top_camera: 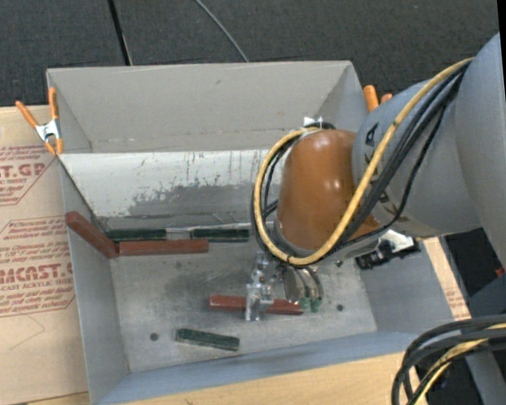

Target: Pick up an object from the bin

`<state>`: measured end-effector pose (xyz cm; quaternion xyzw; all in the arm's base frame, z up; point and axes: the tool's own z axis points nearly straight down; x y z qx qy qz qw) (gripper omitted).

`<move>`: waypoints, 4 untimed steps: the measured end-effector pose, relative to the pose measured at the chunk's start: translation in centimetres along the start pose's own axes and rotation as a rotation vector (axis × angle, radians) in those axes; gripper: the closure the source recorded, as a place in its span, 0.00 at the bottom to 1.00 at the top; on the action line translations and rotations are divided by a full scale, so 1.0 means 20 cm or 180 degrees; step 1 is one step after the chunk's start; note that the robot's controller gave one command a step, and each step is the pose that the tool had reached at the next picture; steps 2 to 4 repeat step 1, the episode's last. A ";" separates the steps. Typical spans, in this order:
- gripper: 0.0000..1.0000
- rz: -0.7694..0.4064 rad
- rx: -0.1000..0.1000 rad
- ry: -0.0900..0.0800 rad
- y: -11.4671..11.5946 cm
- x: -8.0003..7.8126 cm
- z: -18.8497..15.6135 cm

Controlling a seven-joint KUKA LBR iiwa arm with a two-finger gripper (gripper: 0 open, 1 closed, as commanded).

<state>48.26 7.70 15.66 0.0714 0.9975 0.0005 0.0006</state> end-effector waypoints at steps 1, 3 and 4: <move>1.00 -0.0001 0.0000 0.0001 0.00 0.00 -0.03; 1.00 -0.0001 0.0000 0.0001 0.00 0.00 -0.03; 1.00 -0.0001 0.0000 0.0001 0.00 0.00 -0.03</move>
Offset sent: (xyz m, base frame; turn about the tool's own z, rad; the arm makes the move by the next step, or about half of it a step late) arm 0.0001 0.0000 0.0131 0.0000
